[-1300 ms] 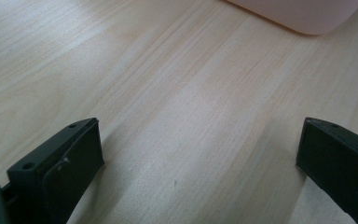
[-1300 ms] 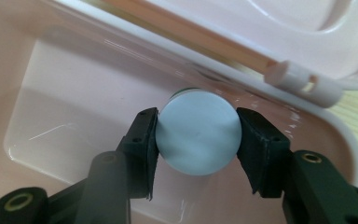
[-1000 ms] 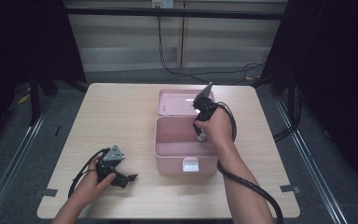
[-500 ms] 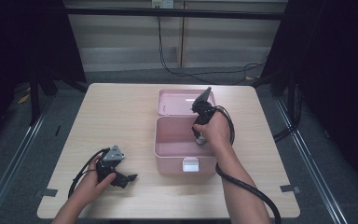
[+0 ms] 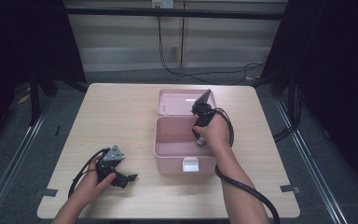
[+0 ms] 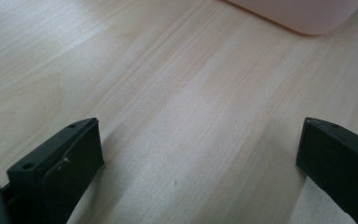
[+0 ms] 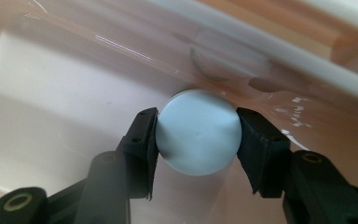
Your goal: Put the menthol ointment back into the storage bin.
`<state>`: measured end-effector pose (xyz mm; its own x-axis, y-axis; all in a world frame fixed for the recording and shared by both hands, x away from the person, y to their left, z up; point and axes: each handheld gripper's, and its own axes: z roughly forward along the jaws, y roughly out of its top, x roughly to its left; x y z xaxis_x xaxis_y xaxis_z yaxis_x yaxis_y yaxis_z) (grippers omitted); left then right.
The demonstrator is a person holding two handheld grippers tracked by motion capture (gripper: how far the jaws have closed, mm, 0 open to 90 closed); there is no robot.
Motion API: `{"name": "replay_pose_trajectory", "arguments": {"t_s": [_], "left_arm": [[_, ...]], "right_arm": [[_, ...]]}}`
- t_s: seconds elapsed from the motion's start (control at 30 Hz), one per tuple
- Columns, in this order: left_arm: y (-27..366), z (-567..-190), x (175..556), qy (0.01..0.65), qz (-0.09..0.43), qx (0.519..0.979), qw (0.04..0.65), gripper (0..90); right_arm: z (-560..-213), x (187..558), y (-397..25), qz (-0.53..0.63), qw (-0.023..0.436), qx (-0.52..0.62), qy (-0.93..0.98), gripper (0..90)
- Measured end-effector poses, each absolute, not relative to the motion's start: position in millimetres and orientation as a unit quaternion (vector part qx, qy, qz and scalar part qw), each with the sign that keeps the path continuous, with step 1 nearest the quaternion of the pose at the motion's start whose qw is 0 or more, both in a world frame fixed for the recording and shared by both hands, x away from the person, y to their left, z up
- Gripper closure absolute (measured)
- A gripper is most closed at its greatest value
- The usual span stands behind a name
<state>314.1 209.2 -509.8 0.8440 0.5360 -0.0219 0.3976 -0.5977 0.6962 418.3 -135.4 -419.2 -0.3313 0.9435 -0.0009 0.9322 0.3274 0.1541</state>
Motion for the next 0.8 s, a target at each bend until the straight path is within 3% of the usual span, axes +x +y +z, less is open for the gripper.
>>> {"name": "replay_pose_trajectory", "arguments": {"t_s": [0.8], "left_arm": [[209.1,-510.0,314.2,0.263,0.095,0.888,0.365,0.0]], "right_arm": [[-422.1,415.4,-134.4,0.063,0.04,0.566,0.821,50.0]]}}
